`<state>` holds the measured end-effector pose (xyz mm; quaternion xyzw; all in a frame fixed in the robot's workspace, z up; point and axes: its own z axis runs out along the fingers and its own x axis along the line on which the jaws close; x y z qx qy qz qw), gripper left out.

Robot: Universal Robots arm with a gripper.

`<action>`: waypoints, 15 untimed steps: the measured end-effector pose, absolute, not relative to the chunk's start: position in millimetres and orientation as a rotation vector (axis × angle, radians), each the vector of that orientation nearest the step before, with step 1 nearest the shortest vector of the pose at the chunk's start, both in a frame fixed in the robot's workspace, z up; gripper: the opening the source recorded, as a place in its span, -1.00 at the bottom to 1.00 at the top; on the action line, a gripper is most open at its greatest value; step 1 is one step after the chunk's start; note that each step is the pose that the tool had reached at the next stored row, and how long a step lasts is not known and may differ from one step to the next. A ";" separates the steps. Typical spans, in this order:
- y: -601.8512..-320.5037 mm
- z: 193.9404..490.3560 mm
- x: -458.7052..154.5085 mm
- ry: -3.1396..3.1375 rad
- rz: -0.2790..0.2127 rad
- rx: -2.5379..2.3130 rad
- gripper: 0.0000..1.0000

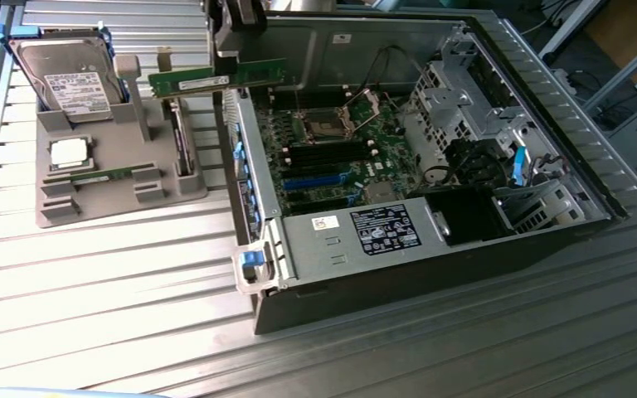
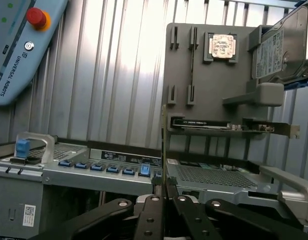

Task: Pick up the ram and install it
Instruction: 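Pick up the ram and move it above insertion slot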

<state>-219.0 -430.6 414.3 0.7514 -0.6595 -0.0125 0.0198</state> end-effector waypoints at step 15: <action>-430.6 414.3 -193.4 -2.042 -0.031 2.327 -0.75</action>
